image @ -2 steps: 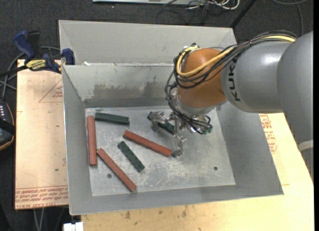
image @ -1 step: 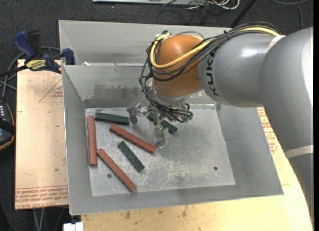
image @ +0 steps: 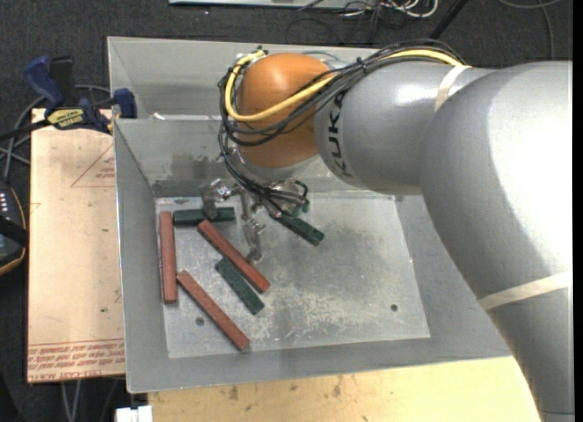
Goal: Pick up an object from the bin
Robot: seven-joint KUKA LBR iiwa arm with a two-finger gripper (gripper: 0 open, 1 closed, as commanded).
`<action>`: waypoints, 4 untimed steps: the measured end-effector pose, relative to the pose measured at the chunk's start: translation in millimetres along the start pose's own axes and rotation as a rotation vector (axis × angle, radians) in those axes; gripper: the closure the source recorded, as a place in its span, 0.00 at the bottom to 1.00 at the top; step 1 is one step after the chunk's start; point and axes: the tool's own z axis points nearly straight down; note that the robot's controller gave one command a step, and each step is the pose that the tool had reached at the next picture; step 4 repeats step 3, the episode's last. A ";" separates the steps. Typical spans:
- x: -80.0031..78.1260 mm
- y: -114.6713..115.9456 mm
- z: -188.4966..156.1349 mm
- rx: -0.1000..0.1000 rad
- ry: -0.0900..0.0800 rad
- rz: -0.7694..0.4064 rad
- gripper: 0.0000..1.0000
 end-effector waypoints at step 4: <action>17.7 31.9 -157.1 0.004 -0.003 -0.319 1.00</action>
Offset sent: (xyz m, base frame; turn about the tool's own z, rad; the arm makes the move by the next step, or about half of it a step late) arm 0.0155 0.0326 -0.0171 -0.0053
